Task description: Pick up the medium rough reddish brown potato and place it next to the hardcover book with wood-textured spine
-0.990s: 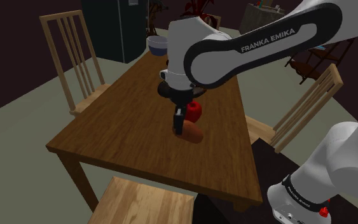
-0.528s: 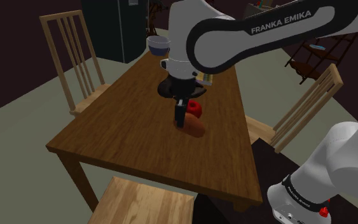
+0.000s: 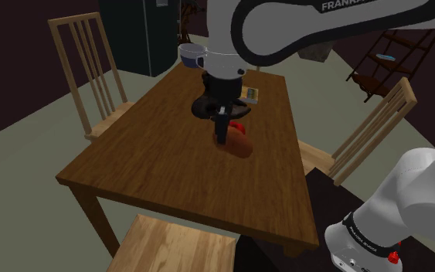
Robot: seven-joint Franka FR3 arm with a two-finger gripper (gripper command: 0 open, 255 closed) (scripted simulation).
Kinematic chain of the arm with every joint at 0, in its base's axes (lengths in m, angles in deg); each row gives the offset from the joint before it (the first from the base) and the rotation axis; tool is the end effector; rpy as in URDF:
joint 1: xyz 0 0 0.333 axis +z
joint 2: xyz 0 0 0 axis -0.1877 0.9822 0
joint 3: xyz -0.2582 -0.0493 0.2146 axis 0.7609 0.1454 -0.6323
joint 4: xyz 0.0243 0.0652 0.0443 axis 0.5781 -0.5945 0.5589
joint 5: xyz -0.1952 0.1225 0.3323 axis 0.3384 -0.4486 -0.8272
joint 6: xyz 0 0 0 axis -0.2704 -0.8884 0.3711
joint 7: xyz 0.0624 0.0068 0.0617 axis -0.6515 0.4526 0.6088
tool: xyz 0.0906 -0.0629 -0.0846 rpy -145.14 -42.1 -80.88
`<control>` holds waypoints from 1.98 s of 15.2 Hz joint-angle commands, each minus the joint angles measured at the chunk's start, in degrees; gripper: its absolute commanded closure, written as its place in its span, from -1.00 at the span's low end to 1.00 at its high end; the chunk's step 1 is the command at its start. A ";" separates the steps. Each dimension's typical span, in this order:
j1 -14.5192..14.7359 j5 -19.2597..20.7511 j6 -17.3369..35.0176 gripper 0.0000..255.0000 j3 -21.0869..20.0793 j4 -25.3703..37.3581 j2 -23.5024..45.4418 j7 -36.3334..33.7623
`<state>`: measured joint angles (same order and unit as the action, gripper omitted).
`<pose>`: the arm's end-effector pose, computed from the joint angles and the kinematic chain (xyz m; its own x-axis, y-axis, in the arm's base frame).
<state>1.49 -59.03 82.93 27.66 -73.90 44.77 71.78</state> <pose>0.4360 0.2739 0.4539 0.7493 0.6509 -0.1218 0.6485 -0.7585 -0.0639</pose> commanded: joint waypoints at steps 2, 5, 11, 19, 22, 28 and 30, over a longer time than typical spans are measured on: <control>-0.12 0.04 -1.97 1.00 0.16 1.74 -0.20 0.13; -2.04 0.53 -2.01 1.00 2.56 0.34 -1.47 4.35; -5.84 2.19 -2.12 1.00 7.43 -0.78 -2.42 12.50; -10.97 4.85 -2.30 1.00 13.61 1.30 -0.44 22.88; -12.86 5.75 -2.43 1.00 15.80 3.14 1.21 26.67; -16.60 7.03 -2.97 1.00 19.84 8.61 5.87 34.09; -17.84 7.27 -3.28 1.00 21.08 10.99 7.83 36.52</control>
<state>-15.64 -51.90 80.22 48.02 -64.70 51.46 106.83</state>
